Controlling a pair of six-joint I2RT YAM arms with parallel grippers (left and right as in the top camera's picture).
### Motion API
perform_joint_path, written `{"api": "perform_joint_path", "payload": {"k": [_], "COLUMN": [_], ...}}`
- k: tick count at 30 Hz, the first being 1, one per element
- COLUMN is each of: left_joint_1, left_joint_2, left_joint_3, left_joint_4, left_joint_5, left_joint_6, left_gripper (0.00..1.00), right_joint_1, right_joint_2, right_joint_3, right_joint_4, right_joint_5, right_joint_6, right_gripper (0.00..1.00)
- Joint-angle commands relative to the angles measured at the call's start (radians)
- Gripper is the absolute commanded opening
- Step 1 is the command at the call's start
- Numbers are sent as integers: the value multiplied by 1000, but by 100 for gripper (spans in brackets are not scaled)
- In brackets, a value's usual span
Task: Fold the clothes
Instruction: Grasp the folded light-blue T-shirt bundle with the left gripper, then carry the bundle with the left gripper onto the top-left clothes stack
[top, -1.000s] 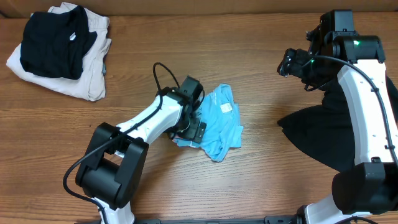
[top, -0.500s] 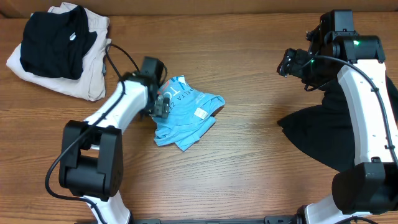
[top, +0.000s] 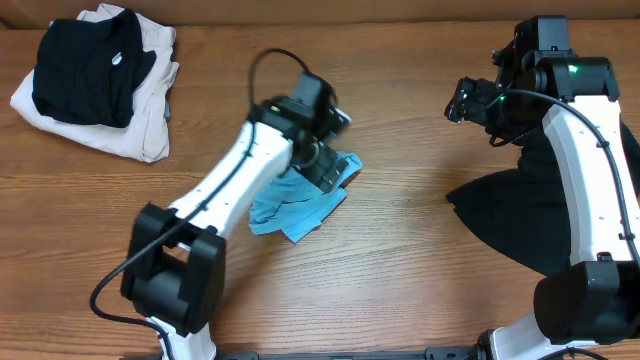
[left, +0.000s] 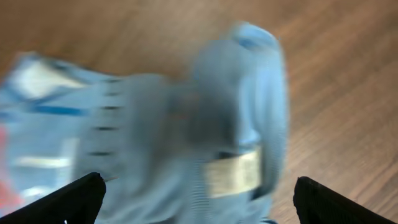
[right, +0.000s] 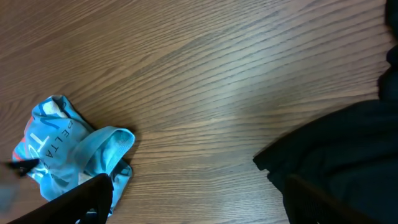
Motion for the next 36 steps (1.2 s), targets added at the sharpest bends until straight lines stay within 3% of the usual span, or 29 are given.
{"api": "perform_joint_path", "payload": {"k": [1,11,17,20,27,28,32,36], "left_joint_1": [-20,-24,-25,-26,-26,-26,-14,21], "left_joint_2": [-2,-2,-2,-2,-2,-2,-3,-3], "left_joint_3": [-76,-211,-282,-312,-328,-327,-277,-119], "left_joint_4": [31,90,115,129,153,156,119,-14], "left_joint_5": [-40,-28,-8,9,-18,-34,-119,-211], "left_joint_6": [54,58,58,52,-55,-77,-153,-172], "left_gripper": [100,99,90,76,9,4,4,4], "right_joint_1": [3,3,3,3,3,3,3,3], "right_joint_2": [-6,-6,-6,-6,-6,-6,-6,-6], "right_joint_3": [9,9,9,9,9,9,9,9], "right_joint_4": [3,3,3,3,3,3,2,3], "right_joint_5": [-5,-6,-6,-6,-6,-6,-6,-5], "right_joint_6": [0,0,0,0,0,0,0,0], "right_gripper": [91,91,91,91,91,91,91,91]}}
